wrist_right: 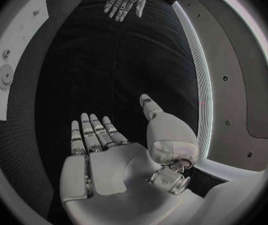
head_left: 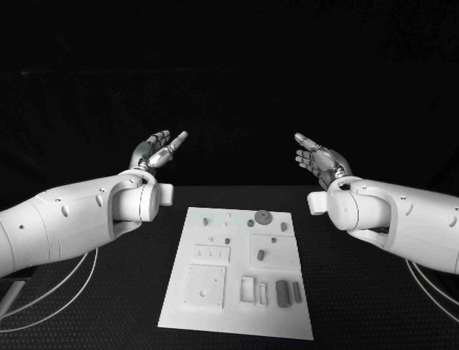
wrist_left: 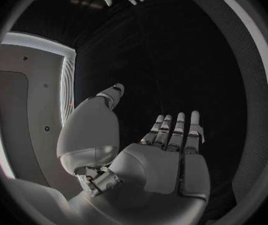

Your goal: Assemble the parts on the task board

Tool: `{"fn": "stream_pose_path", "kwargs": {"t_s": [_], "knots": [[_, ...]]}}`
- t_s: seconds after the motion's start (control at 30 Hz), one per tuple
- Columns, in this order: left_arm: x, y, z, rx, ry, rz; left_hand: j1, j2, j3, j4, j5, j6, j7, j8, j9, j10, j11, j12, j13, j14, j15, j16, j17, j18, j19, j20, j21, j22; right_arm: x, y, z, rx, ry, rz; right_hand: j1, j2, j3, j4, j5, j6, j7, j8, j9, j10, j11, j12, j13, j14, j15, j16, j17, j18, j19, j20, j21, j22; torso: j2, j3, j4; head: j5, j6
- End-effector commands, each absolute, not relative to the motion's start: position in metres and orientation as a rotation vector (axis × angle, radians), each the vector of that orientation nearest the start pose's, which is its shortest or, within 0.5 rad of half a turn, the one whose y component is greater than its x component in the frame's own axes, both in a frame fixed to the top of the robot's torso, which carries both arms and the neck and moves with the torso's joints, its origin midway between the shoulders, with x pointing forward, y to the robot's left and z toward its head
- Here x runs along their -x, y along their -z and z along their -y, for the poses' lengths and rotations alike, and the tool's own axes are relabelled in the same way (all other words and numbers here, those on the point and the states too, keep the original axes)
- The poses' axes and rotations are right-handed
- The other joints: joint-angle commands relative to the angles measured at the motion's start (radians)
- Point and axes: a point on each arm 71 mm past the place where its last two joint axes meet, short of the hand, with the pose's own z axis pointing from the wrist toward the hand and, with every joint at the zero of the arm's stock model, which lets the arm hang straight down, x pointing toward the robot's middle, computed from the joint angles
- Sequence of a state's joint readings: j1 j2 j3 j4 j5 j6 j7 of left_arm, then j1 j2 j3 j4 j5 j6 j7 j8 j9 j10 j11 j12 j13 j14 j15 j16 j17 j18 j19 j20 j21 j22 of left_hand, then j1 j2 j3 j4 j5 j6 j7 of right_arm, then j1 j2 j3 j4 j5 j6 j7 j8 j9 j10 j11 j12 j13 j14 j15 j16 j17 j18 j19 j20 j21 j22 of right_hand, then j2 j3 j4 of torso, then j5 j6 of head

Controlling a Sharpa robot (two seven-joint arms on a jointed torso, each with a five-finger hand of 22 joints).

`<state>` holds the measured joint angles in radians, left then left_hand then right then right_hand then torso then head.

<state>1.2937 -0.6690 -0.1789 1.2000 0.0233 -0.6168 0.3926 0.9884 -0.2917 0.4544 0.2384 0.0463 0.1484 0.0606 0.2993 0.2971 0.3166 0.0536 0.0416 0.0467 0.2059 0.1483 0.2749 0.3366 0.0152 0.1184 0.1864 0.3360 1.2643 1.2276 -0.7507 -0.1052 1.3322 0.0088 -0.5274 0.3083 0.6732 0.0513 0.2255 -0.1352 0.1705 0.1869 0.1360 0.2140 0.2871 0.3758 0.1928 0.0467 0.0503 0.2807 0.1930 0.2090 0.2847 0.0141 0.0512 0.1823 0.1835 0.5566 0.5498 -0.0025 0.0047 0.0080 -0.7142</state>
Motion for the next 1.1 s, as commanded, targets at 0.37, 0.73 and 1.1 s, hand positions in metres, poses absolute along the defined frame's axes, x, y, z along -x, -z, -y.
{"fn": "stream_pose_path", "kwargs": {"t_s": [0.37,0.73,1.1], "knots": [[-0.571,0.180,-0.249,1.148,1.105,-1.348,0.045,-0.009,0.015,0.013,0.005,0.013,0.005,0.017,0.016,0.019,0.006,0.006,0.003,0.010,0.006,0.014,0.014,-0.015,-0.002,0.014,0.020,0.045,-0.543,0.199,0.245,-1.244,-1.242,-1.683,0.132,-0.021,0.016,-0.051,-0.092,0.021,0.046,0.026,0.019,0.038,0.007,0.006,0.003,0.026,0.007,0.025,0.023,-0.013,0.001,0.014,0.009,0.034,0.000,0.0000,0.0005,0.000,-0.001],[-0.571,0.180,-0.251,1.125,1.132,-1.386,0.118,0.028,0.017,0.006,0.006,0.174,0.097,0.188,0.160,0.276,0.070,0.077,0.048,0.159,0.041,0.147,0.137,-0.004,0.061,0.001,0.082,0.067,-0.556,0.191,0.254,-0.860,-1.033,-1.647,0.301,-0.088,0.154,-0.109,-0.047,0.266,0.072,0.181,0.141,0.364,0.030,0.081,0.037,0.278,0.053,0.156,0.108,0.054,0.242,0.024,0.176,0.449,0.004,0.0000,0.0048,-0.002,0.020],[-0.561,0.181,-0.240,1.025,1.193,-1.499,0.318,0.215,-0.060,-0.241,0.075,0.572,0.110,0.271,0.148,0.787,0.048,0.288,0.132,0.723,-0.070,0.372,0.201,0.129,0.528,-0.104,0.254,0.036,-0.564,0.189,0.250,-0.460,-0.842,-1.669,0.424,-0.151,0.373,-0.129,-0.081,0.511,0.058,0.253,0.150,0.637,-0.028,0.171,0.078,0.552,-0.036,0.265,0.156,0.154,0.524,0.006,0.226,0.421,0.011,-0.0014,0.0089,-0.006,0.017]]}}
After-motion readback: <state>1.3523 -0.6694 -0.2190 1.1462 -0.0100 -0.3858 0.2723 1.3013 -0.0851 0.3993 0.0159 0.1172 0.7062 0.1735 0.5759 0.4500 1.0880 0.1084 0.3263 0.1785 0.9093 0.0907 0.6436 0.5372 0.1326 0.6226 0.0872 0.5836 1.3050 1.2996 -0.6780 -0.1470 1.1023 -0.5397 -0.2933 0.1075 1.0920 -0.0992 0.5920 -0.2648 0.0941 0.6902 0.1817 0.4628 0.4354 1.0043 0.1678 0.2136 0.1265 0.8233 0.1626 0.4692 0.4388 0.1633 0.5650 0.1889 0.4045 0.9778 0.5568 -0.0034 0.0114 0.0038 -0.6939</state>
